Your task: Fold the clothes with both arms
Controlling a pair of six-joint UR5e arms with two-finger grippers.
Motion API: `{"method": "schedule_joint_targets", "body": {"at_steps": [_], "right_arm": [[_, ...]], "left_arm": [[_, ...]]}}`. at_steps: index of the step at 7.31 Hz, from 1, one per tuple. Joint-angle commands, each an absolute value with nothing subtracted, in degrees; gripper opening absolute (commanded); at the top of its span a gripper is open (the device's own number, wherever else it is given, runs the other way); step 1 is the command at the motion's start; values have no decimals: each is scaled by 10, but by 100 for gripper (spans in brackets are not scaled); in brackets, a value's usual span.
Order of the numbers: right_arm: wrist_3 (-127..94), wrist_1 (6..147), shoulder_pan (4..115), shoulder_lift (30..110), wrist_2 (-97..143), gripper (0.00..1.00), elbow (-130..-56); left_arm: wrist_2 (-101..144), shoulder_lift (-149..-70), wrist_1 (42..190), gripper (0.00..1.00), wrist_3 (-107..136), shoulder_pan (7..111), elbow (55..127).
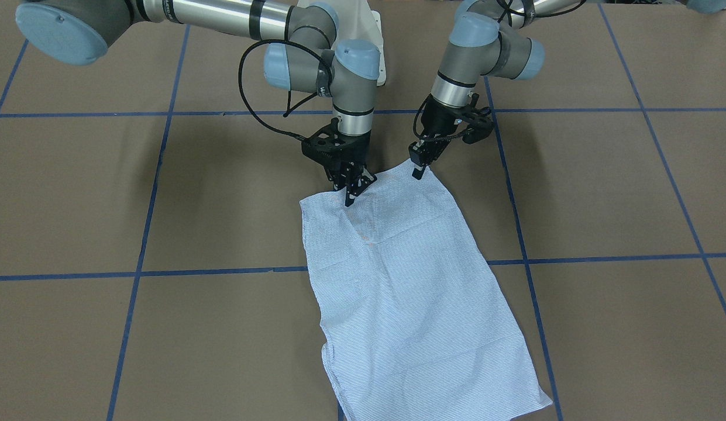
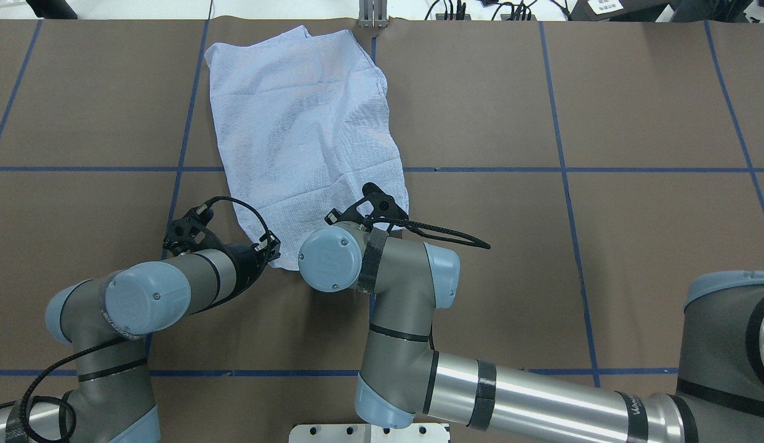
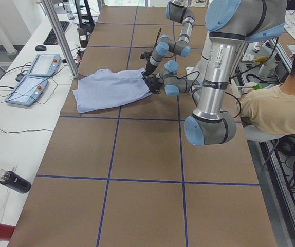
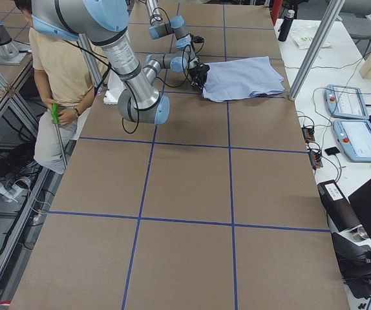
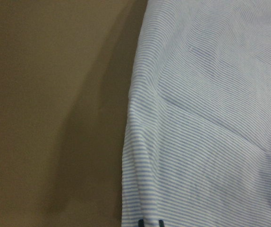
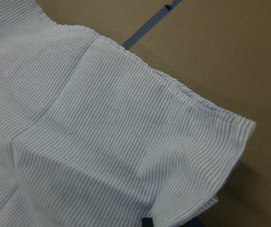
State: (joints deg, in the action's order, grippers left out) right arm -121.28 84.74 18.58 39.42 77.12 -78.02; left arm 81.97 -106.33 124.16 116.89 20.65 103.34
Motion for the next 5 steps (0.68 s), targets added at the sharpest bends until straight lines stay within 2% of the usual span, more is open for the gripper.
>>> {"method": "schedule_joint_targets", "body": {"at_steps": [1, 2, 3, 5], "right_arm": [[-1212, 814, 198, 395, 772, 0, -781], [-1212, 813, 199, 398, 773, 0, -792], [-1212, 813, 200, 431, 774, 0, -843], [-1210, 829, 182, 548, 778, 0, -1021]], "left_arm": [[822, -1063, 1241, 0, 1168, 207, 1058], [823, -1064, 1241, 0, 1167, 207, 1069], [824, -1064, 1241, 0, 1167, 207, 1082], [825, -1064, 1241, 0, 1168, 194, 1108]]}}
